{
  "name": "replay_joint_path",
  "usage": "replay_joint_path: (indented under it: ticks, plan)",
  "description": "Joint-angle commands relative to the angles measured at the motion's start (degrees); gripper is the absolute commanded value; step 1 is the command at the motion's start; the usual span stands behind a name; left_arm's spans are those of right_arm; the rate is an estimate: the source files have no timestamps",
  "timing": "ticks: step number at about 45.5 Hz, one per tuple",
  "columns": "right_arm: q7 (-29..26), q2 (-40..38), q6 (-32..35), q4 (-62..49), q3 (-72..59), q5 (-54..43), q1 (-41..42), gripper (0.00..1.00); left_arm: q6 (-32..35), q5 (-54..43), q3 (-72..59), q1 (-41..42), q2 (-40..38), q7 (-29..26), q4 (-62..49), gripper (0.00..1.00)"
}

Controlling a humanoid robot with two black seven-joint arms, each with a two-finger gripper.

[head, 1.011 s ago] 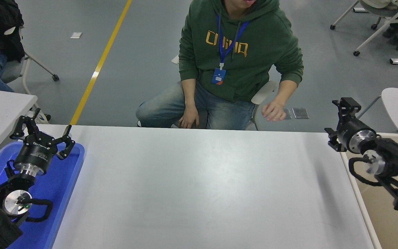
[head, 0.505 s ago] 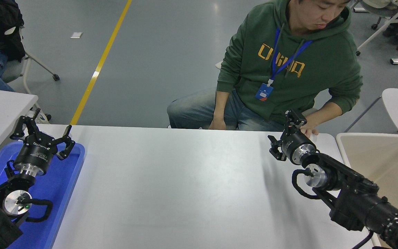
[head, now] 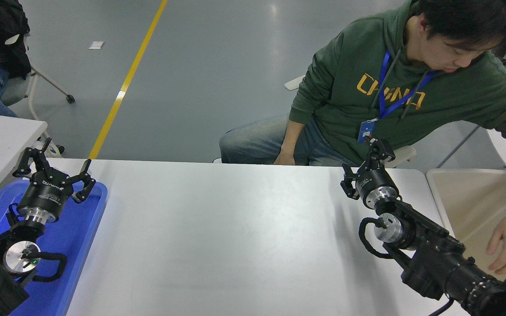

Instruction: Clean the table surface

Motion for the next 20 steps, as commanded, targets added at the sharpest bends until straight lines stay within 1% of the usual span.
replay_joint_path:
  ticks: [1,20]
  plan:
    - [3.1,1.4,-0.3,-2.2,0.5,0.0,-0.1,1.00,0.0,0.0,0.0,0.0,0.0,0.0,0.0,1.00]
    - [3.1,1.9,-0.1,-2.0,-0.2,0.0,-0.6,1.00,0.0,0.0,0.0,0.0,0.0,0.0,0.0,1.00]
